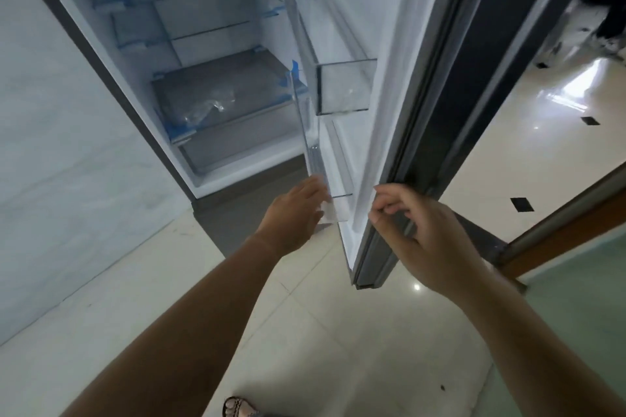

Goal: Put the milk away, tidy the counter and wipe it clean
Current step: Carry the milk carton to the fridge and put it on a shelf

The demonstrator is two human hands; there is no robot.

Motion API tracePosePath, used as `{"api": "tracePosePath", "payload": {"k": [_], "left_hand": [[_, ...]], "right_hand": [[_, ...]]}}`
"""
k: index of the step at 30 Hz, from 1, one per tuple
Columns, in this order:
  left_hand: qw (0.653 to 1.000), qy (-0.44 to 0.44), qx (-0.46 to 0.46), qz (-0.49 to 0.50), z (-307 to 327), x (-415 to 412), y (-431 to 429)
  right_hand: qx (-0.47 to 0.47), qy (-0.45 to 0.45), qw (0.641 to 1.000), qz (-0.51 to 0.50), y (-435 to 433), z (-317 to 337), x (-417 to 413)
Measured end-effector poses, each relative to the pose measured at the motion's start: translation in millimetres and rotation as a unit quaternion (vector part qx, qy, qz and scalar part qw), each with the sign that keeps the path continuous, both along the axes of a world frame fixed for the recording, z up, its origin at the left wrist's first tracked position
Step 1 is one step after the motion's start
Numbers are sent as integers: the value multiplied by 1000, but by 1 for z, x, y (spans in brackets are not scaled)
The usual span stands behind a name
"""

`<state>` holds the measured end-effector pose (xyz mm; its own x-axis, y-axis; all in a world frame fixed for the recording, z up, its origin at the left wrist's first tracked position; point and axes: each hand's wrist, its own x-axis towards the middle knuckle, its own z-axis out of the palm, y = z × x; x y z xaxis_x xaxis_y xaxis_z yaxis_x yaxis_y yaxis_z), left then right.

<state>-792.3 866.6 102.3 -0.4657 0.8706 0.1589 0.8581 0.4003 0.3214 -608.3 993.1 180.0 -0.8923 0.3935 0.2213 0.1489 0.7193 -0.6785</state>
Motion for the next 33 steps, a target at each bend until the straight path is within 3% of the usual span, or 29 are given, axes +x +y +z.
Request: {"api": "tracePosePath", "payload": {"k": [6, 11, 18, 23, 33], "left_hand": [[989, -76, 15, 125, 21, -17, -68], [960, -130, 132, 211, 65, -14, -114], [919, -160, 260, 250, 119, -45, -159], [925, -136, 264, 236, 138, -107, -171], [919, -193, 269, 215, 146, -216, -196]], "right_hand": [[33, 129, 990, 46, -33, 21, -19], [29, 263, 963, 54, -53, 51, -67], [59, 292, 952, 70, -106, 72, -175], [102, 297, 949, 42, -138, 69, -245], [197, 298, 934, 18, -162, 64, -367]]}}
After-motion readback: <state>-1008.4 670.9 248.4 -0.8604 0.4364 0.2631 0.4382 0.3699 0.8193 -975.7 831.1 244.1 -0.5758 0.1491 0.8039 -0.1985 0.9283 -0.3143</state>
